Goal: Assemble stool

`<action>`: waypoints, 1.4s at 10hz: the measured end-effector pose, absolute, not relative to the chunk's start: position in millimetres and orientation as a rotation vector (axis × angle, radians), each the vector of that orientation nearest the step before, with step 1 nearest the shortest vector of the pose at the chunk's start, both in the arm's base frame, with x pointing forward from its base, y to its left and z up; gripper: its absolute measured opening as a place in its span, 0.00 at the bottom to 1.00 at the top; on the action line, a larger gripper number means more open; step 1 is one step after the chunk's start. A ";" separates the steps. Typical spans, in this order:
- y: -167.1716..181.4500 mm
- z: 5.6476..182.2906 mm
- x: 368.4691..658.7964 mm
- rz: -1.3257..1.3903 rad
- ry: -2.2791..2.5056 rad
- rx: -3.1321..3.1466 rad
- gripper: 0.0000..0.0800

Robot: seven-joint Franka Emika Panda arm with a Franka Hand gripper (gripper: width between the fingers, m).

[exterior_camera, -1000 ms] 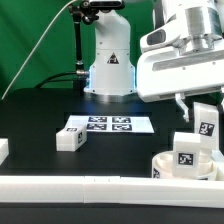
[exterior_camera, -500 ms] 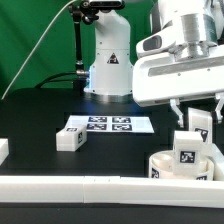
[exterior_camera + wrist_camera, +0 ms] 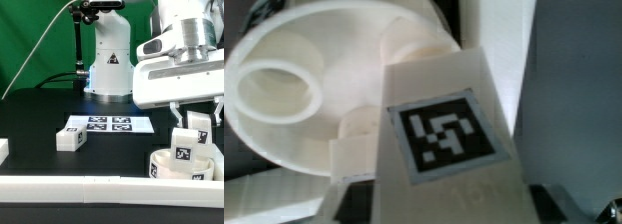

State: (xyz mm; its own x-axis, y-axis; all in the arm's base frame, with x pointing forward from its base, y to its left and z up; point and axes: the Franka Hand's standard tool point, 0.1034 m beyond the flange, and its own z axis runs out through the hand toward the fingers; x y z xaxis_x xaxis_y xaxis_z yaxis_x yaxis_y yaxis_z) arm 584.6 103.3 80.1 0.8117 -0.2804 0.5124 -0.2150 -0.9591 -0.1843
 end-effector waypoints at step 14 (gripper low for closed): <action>94.0 122.2 592.4 -0.744 0.380 -2.889 0.81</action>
Offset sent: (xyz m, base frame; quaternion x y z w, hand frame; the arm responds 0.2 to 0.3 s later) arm 0.0000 0.0000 0.0000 0.0000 0.0000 0.0000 1.0000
